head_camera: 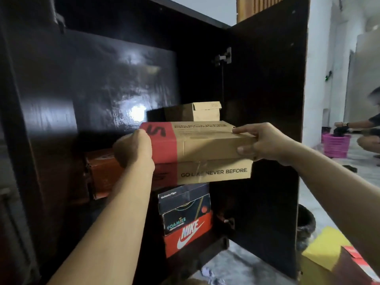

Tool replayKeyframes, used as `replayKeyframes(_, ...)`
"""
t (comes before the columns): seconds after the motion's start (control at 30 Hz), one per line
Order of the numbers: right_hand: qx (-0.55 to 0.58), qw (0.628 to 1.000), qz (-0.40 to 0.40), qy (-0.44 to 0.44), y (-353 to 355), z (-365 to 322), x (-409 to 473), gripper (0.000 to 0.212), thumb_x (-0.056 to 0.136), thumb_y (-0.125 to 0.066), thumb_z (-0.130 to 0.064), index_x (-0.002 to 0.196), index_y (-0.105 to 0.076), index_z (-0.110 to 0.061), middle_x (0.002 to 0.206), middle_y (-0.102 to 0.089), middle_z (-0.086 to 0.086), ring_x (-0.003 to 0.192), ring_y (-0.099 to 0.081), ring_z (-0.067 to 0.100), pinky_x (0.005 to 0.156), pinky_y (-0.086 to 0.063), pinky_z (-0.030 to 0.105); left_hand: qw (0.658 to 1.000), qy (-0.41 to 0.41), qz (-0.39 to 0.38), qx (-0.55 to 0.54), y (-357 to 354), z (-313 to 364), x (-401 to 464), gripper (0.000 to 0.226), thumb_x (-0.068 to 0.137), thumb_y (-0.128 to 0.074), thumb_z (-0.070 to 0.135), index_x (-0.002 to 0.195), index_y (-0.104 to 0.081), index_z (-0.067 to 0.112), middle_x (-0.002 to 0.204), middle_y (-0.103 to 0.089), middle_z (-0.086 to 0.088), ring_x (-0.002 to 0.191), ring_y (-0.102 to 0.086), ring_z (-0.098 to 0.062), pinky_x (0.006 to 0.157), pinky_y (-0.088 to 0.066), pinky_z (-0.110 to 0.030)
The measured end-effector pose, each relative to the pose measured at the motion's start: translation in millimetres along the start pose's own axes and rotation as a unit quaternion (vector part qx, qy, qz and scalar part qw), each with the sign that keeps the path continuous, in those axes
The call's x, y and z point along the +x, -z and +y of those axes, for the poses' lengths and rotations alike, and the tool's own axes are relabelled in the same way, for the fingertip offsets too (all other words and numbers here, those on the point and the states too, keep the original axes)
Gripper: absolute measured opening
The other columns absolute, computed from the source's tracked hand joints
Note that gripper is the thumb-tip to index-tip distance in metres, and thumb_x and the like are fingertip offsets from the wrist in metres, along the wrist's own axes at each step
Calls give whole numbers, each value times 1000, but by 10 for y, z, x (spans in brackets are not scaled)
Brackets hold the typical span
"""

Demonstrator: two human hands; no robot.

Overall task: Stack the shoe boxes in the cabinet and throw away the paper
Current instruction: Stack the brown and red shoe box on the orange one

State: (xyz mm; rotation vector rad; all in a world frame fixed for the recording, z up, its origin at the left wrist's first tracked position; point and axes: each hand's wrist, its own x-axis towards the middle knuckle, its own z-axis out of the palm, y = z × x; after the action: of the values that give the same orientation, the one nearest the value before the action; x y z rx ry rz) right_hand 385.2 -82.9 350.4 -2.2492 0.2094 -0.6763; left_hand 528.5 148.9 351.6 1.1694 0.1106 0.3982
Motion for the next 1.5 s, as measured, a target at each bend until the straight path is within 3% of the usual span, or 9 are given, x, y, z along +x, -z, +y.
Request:
replayKeyframes(0.1, 6, 1000, -10, 10, -175, -68, 351, 54, 83, -70, -2, 131, -58, -24, 117, -53, 10, 87, -64, 31, 65, -61, 45, 998, -45, 49, 3, 8, 42, 146, 24, 73, -58, 10, 51, -48, 15, 60, -53, 0, 58, -52, -21, 58, -41, -25)
replayKeyframes(0.27, 3, 999, 11, 45, -568, -124, 938, 50, 84, -64, 3, 127, -61, -24, 117, -57, 9, 70, -59, 17, 52, -53, 24, 985, -110, 136, -10, -60, 28, 427, 13, 59, -42, 12, 46, -47, 12, 58, -50, -5, 58, -50, -22, 57, -43, -29)
replayKeyframes(0.43, 55, 995, 39, 67, -945, -115, 1404, 52, 85, -64, 5, 131, -60, -19, 126, -57, 10, 92, -58, 20, 69, -56, 27, 975, -105, 197, -23, -170, 81, 687, 28, 64, -48, 16, 76, -73, 9, 63, -63, 3, 66, -63, -21, 67, -55, -27)
replayKeyframes(0.57, 57, 991, 65, 100, -1208, -116, 1702, 48, 84, -64, 4, 127, -63, -16, 123, -61, 13, 87, -59, 22, 51, -52, 21, 966, -100, 229, 61, -190, 71, 1019, 45, 58, -45, 28, 90, -72, 10, 91, -72, -11, 97, -64, -34, 89, -54, -39)
replayKeyframes(0.67, 46, 989, 91, 110, -1415, -120, 1904, 44, 83, -65, 2, 123, -67, -16, 120, -65, 12, 106, -61, 25, 85, -57, 33, 961, -114, 215, 132, -197, 16, 1299, 61, 56, -45, 33, 104, -68, 3, 110, -68, -17, 108, -60, -38, 96, -49, -43)
replayKeyframes(0.8, 25, 988, 100, 116, -1651, -210, 2134, 40, 81, -70, -7, 118, -70, -21, 116, -69, 10, 107, -62, 26, 96, -51, 36, 956, -127, 195, 180, -160, -121, 1626, 63, 50, -57, 36, 106, -69, 11, 112, -67, -12, 102, -64, -33, 90, -54, -42)
replayKeyframes(1.1, 8, 982, 127, 136, -1937, -270, 2402, 33, 87, -57, -5, 115, -71, -14, 113, -70, 14, 107, -62, 30, 94, -50, 37, 766, -365, 95, 520, -259, -359, 1798, 49, 83, -61, 55, 120, -65, 23, 149, -39, -10, 146, -12, -33, 114, 3, -57)
replayKeyframes(1.3, 2, 977, 153, 147, -2025, -228, 2569, 27, 80, -56, -1, 97, -76, -9, 94, -72, 18, 92, -64, 35, 84, -53, 43, 751, -367, 77, 543, -256, -403, 1978, 53, 72, -74, 54, 117, -68, 28, 144, -48, -6, 145, -14, -33, 116, 4, -55)
replayKeyframes(1.5, 8, 978, 159, 137, -2210, -148, 2770, 35, 83, -57, -10, 113, -72, -21, 103, -72, 12, 96, -65, 31, 90, -52, 39, 746, -373, 76, 546, -284, -466, 2108, 55, 72, -75, 51, 121, -66, 28, 139, -53, -4, 144, -17, -32, 115, 4, -56)
